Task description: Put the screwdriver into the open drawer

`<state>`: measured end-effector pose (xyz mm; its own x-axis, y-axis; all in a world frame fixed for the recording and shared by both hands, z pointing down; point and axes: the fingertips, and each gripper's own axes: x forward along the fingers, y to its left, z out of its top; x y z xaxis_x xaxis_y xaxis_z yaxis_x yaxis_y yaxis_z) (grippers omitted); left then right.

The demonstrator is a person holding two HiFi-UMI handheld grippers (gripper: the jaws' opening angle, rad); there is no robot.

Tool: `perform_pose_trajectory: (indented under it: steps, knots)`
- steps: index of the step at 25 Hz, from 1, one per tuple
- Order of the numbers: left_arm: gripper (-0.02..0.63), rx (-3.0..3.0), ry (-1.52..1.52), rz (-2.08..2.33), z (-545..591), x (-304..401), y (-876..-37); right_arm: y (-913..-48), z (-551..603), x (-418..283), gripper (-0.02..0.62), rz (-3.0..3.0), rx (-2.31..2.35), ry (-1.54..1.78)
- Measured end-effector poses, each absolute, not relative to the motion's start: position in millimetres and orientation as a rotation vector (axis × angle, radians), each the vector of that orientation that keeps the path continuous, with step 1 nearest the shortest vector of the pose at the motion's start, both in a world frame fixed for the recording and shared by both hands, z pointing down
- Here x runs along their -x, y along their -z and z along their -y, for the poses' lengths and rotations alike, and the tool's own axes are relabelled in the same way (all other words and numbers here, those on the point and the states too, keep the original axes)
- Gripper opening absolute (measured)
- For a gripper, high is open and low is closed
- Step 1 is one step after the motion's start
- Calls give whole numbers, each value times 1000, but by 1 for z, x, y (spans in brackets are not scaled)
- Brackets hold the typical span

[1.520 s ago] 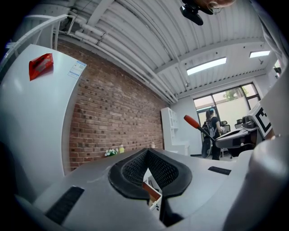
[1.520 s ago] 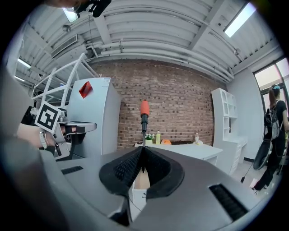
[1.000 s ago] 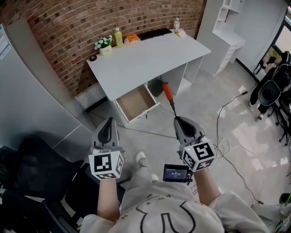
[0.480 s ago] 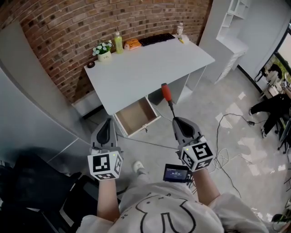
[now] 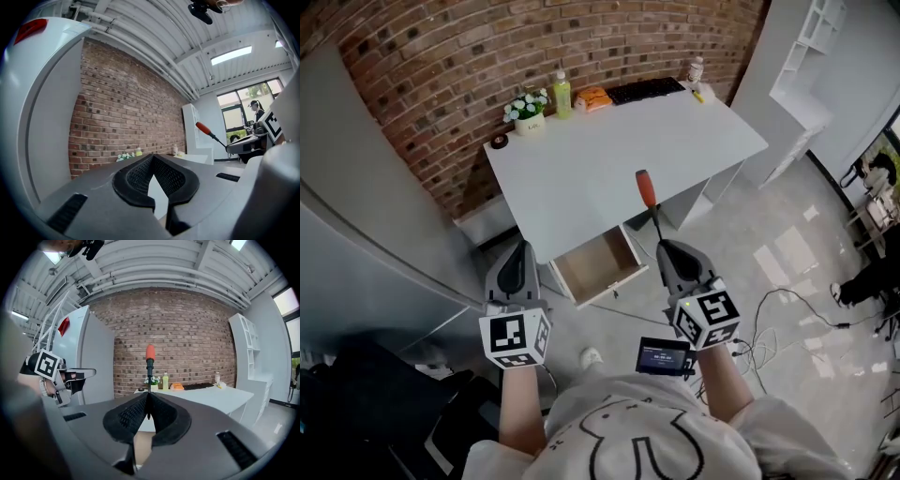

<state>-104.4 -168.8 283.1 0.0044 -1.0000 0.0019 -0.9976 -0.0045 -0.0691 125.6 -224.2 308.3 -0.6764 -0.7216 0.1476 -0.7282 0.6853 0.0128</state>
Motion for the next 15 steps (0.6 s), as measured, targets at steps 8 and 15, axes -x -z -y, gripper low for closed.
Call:
perform_pose_trajectory:
  steps: [8, 15]
  knots:
    - [12, 2088, 88, -2318, 185, 159, -295, -317, 266, -69, 25, 2792, -1056, -74]
    - [12, 1988, 92, -2431, 185, 189, -297, -319, 287, -38, 25, 2816, -932, -73]
